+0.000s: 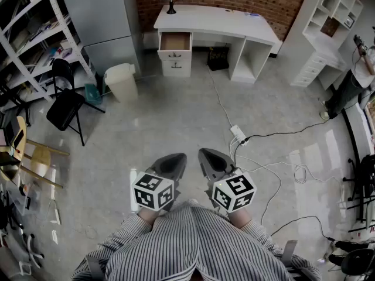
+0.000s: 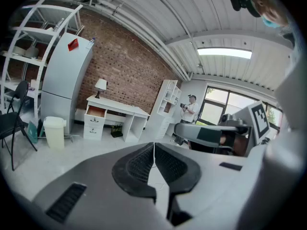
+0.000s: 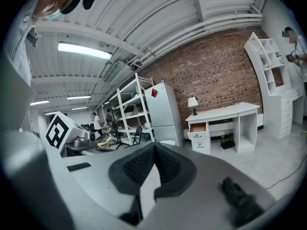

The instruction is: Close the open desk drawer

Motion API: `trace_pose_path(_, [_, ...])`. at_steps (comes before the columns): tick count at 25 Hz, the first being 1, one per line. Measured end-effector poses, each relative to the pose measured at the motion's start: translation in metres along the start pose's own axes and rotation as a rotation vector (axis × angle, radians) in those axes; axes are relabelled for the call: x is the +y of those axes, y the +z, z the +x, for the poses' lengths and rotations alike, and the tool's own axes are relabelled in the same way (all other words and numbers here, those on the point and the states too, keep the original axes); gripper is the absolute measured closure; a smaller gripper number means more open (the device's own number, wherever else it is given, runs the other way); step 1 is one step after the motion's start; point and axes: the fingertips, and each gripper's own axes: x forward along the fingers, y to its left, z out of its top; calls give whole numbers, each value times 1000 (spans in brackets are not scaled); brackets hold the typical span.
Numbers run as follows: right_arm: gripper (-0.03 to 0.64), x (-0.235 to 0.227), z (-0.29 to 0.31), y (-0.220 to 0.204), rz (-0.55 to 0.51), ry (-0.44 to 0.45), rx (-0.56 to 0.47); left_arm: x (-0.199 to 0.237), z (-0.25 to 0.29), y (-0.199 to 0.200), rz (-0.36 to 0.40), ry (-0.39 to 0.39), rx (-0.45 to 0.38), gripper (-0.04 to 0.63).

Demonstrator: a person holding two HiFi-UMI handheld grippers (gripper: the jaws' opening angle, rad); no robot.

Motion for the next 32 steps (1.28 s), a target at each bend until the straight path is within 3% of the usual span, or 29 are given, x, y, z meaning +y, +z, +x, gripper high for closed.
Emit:
trace_pose_path(15, [601, 13, 8, -22, -42, 20, 37, 14, 0, -11, -20, 20, -4, 580])
trace_pose_path(23, [600, 0, 15, -15, -113, 7, 18, 13, 13, 0, -17, 2, -54, 580])
trace_pose_path(28, [600, -17, 32, 5, -142, 54, 23, 23, 33, 19, 52, 46, -51, 580])
trace_pose_path(32, [600, -38, 31, 11, -94, 21, 1, 26, 46, 21, 20, 71, -66, 580])
